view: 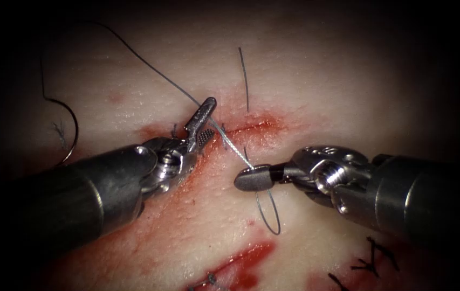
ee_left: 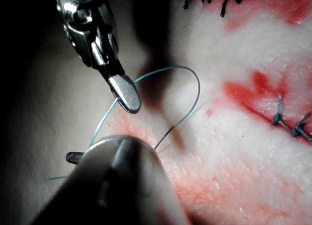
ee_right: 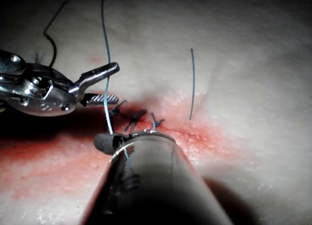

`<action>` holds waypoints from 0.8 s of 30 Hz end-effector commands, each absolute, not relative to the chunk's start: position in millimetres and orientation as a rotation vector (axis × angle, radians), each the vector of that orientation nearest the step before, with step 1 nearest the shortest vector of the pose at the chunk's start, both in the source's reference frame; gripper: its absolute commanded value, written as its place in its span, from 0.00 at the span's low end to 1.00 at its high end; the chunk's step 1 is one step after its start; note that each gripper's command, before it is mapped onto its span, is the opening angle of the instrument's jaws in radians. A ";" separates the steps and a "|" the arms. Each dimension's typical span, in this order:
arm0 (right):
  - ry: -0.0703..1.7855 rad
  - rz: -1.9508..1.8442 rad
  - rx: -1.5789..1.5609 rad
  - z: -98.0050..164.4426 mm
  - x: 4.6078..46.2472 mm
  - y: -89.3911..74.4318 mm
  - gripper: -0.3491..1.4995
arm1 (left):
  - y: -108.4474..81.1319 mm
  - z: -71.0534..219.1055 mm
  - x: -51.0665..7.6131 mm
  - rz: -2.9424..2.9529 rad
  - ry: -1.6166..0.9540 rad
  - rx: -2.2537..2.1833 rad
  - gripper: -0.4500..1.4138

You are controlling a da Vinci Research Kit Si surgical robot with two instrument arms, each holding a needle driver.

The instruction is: Wound Closure

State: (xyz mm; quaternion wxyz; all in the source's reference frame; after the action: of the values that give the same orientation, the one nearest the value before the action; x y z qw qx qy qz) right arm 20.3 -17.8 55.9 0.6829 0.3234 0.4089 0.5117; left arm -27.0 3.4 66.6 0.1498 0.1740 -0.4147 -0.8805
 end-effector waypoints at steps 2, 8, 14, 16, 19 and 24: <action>0.924 1.137 0.729 56.2 21.3 -17.5 0.00 | 4.9 66.9 -27.2 -2.509 -1.188 0.487 0.53; 0.924 1.135 0.731 56.1 21.2 -17.6 0.00 | 6.2 67.3 -26.7 -2.502 -1.176 0.479 0.49; 0.926 1.128 0.729 55.9 21.2 -17.7 0.00 | 7.1 67.3 -25.4 -2.468 -1.100 0.685 0.31; 0.928 1.122 0.727 55.8 21.1 -17.8 0.00 | 7.6 67.3 -24.8 -2.472 -1.093 0.722 0.30; 0.928 1.120 0.728 55.7 21.1 -17.9 0.00 | 8.5 67.5 -23.8 -2.474 -1.065 0.794 0.29; 0.930 1.113 0.728 55.6 21.2 -18.0 0.00 | 9.4 68.6 -22.9 -2.466 -1.009 0.845 0.32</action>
State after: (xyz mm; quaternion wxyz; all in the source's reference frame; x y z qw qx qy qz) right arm 20.2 -18.5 55.2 0.6885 0.3255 0.4141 0.4986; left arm -22.3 8.6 68.4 0.1733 0.2982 -0.3522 -0.8700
